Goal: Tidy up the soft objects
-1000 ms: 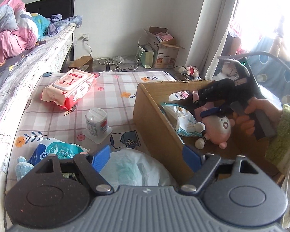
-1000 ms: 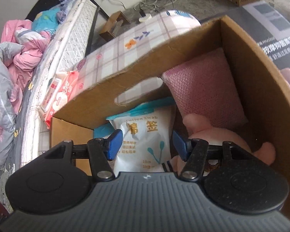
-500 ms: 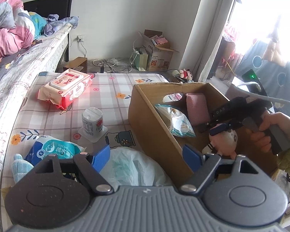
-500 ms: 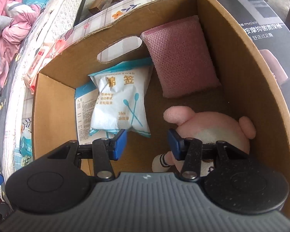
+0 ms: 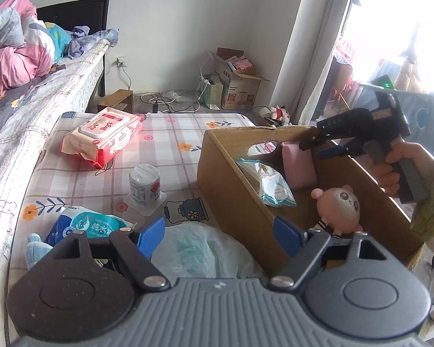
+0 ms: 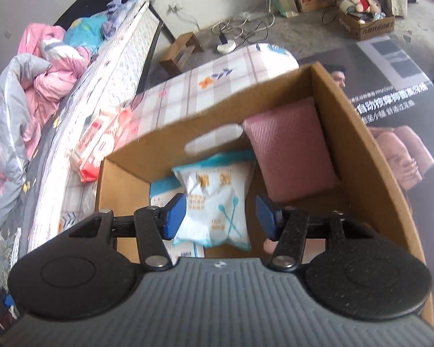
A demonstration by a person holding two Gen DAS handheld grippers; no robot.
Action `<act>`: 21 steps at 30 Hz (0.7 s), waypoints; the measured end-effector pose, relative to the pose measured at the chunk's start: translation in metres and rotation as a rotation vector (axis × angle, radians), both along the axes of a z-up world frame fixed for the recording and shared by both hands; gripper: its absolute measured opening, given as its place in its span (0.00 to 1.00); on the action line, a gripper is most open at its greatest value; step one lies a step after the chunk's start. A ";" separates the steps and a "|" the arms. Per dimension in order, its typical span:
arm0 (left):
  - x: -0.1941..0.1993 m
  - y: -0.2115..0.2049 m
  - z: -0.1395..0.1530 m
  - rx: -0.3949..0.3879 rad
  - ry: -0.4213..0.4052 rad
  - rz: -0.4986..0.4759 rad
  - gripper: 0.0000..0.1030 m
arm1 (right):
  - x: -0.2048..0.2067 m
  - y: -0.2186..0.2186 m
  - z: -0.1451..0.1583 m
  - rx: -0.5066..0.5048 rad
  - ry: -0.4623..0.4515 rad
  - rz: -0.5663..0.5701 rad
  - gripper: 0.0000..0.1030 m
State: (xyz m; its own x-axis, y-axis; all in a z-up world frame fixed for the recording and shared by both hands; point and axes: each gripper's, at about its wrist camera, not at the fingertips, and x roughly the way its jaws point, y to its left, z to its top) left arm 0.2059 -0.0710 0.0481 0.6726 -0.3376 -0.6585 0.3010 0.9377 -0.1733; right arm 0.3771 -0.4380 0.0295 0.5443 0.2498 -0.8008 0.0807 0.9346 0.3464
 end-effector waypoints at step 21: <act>0.016 0.005 -0.009 0.026 0.035 0.016 0.81 | 0.078 0.019 -0.076 -0.306 0.039 0.050 0.28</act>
State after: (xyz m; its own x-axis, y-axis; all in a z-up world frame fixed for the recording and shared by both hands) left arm 0.2222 -0.0664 0.0394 0.6544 -0.3094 -0.6899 0.2797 0.9468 -0.1593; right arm 0.4548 -0.4194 -0.0468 0.5044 0.0201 -0.8633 0.0395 0.9981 0.0463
